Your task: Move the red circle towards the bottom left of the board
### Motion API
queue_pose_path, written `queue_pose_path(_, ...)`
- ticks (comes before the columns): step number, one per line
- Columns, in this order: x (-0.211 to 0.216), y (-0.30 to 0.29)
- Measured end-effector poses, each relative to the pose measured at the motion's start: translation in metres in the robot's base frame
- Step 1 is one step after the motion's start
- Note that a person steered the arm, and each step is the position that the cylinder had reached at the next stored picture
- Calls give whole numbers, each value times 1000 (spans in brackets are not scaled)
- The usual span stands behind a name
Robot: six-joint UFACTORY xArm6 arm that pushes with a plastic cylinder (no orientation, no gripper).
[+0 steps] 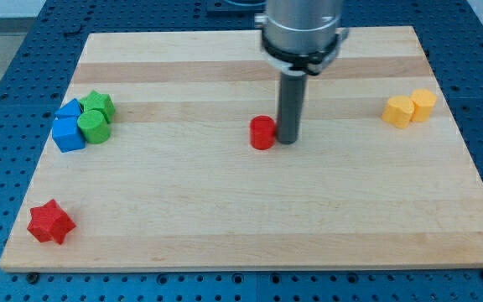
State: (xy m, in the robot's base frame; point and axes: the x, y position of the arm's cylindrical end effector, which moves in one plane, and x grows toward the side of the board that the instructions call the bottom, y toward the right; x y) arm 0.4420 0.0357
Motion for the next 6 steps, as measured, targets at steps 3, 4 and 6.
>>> queue_pose_path(3,-16,-52)
queue_pose_path(4,16,-94)
queue_pose_path(6,62,-175)
